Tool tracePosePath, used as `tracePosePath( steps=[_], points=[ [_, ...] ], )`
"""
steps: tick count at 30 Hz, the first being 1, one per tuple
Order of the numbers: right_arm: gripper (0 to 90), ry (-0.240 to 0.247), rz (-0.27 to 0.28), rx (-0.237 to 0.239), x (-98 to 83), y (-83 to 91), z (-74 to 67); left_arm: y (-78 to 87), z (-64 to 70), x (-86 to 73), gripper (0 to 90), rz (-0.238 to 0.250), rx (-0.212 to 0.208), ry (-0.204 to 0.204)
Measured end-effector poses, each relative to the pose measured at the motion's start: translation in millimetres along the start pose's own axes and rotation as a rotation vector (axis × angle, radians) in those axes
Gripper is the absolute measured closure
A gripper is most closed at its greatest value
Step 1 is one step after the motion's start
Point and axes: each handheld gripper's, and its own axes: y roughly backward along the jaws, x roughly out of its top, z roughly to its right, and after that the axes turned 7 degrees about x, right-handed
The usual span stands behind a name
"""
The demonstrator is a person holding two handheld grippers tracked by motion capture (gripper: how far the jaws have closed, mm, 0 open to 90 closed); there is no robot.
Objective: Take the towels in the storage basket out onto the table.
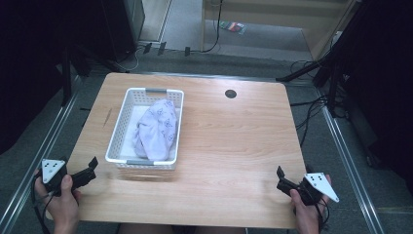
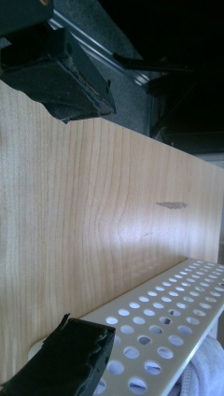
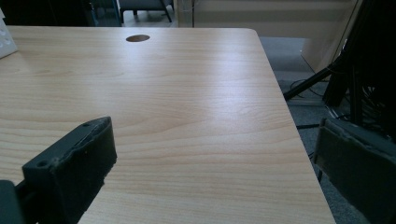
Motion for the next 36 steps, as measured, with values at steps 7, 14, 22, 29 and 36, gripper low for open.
tracePosePath(
  steps=[7,14,22,29,36],
  points=[
    [0.0,-0.012,-0.009,-0.001,-1.1,-1.6,0.8,3.4,3.3,2.8,0.0,-0.004,-0.013,0.0],
    [0.0,-0.004,-0.023,0.009,-1.3,-4.0,-0.2,10.9,8.3,15.0,0.0,-0.002,-0.022,0.0],
    [0.0,-0.003,-0.029,0.0,-1.3,-4.2,-1.1,25.2,18.6,37.9,0.0,-0.02,-0.029,-0.052],
    [0.0,0.001,-0.04,-0.014,-1.0,-5.2,-2.5,31.4,41.7,59.3,0.0,-0.104,-0.094,-0.142],
    [0.0,-0.001,-0.048,-0.017,-0.9,-5.6,-2.4,31.5,68.3,86.0,0.0,-0.163,-0.159,-0.205]
  ],
)
